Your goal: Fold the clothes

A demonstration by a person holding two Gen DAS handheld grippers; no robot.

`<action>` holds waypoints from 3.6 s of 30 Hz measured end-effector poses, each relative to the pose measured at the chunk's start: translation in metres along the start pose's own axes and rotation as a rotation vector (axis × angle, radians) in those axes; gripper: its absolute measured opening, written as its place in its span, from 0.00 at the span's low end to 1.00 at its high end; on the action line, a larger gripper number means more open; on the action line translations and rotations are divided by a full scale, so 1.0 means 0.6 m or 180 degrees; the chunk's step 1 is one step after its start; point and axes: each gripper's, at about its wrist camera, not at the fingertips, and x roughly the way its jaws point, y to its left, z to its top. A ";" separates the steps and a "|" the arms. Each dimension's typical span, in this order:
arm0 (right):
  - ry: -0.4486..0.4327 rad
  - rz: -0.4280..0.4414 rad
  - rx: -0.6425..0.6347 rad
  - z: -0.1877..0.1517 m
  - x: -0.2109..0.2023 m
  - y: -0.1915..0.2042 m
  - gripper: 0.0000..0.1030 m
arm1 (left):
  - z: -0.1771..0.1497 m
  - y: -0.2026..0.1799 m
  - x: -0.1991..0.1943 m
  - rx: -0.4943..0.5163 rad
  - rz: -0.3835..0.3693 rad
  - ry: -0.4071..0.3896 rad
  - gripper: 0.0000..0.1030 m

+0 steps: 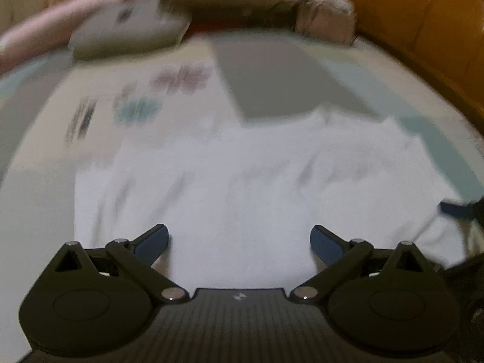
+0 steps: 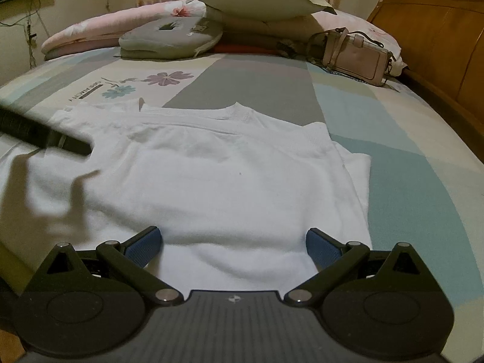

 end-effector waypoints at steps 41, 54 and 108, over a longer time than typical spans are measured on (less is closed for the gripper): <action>-0.0075 0.0012 0.0036 -0.009 0.002 -0.003 1.00 | -0.011 -0.002 -0.034 0.0058 0.0189 -0.0083 0.98; -0.0395 0.0754 0.0266 0.095 -0.015 0.017 1.00 | -0.001 0.051 -0.113 -0.0116 0.0257 -0.0494 0.98; -0.0023 0.1446 0.0695 0.037 -0.088 0.088 1.00 | 0.011 0.126 -0.213 -0.0793 -0.0672 -0.0694 0.98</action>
